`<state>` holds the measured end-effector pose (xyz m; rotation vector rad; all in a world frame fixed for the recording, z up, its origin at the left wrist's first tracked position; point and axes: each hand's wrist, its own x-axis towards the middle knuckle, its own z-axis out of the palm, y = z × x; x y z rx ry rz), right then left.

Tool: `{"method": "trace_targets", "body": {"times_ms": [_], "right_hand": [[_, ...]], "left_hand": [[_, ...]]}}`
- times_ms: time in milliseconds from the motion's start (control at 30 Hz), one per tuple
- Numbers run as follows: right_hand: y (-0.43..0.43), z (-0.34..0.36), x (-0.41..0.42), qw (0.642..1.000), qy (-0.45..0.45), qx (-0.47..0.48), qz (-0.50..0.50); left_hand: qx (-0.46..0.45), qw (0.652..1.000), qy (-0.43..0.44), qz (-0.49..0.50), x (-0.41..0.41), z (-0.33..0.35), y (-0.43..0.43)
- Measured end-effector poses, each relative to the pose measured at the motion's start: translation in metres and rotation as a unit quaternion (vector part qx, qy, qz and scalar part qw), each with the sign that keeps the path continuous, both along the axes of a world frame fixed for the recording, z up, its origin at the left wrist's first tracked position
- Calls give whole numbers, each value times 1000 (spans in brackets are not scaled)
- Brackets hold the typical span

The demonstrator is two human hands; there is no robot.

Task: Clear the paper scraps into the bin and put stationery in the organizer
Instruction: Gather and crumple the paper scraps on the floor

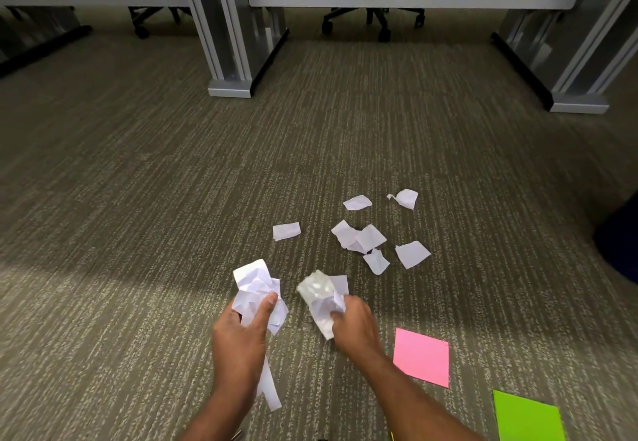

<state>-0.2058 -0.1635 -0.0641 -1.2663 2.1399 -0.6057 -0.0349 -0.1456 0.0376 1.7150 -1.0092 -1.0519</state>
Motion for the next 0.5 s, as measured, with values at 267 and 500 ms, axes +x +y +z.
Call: {"method": "trace_targets", "body": {"times_ms": [267, 500], "right_hand": [[-30, 0, 7, 999, 9, -9, -35], [-34, -6, 6, 997, 70, 32, -12]], "left_hand": [[-8, 1000, -11, 7, 15, 9, 11], [-3, 1000, -7, 15, 28, 13, 17]]}}
